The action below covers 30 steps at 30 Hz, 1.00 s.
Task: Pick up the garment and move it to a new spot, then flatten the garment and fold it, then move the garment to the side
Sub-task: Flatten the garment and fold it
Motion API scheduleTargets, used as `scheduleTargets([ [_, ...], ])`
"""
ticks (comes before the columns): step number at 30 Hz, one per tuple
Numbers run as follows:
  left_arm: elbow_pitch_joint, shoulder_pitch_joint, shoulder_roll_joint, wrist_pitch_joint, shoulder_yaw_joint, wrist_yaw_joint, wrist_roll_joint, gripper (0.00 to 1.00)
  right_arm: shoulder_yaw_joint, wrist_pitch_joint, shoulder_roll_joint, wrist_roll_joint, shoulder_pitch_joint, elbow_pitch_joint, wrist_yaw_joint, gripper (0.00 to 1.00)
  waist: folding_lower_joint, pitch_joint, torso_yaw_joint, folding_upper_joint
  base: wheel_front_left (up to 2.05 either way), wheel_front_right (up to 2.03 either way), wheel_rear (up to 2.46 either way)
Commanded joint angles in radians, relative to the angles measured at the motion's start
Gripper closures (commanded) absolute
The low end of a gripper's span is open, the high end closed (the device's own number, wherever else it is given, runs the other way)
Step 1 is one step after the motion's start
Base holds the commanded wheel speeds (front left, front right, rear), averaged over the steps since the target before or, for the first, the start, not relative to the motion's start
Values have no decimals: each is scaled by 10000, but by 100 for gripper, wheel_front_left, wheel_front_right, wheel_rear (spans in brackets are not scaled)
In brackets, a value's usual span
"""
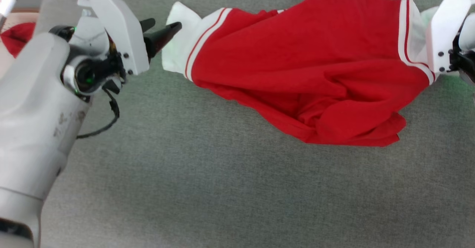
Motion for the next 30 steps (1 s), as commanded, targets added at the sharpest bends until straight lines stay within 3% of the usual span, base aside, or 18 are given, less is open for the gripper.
scheduleTargets([
  [1, 351, -341, -87, 231, -156, -22, -368, 0, 193, 89, 108, 51, 421, 374, -18, 100, 0, 245, -204, 0, 0, 0, 0],
  [13, 2325, -1481, -114, 752, -1228, -23, -1348, 0, 715, 89, 296, 105, 206, 122, -17, 100, 0, 753, -602, 0, 0, 0, 0],
  [19, 2370, -1450, -192, 1185, -1438, -24, -2170, 0, 930, 102, 318, 142, 203, -39, -17, 100, 0, 849, -687, 0, 0, 0, 0],
  [20, 2327, -1422, -173, 1207, -1481, -24, -2281, 6, 951, 98, 313, 165, 212, -47, -17, 100, 0, 850, -690, 0, 0, 0, 0],
  [21, 2258, -1399, -163, 1222, -1519, -24, -2379, 71, 975, 91, 312, 179, 224, -55, -17, 100, 0, 847, -694, 0, 0, 0, 0],
  [22, 2258, -1399, -163, 1222, -1519, -24, -2379, 71, 975, 91, 312, 179, 224, -55, -17, 100, 0, 847, -694, 0, 0, 0, 0],
  [23, 2198, -1365, -150, 1220, -1534, -24, -2503, 100, 991, 74, 311, 202, 236, -75, -17, 100, 0, 839, -697, 0, 0, 0, 0],
  [30, 1712, -1625, 252, -659, -1469, -24, -2579, 100, 248, -1287, 394, 470, 7, -385, -15, 100, 0, 387, -760, 0, 0, 0, 0],
])
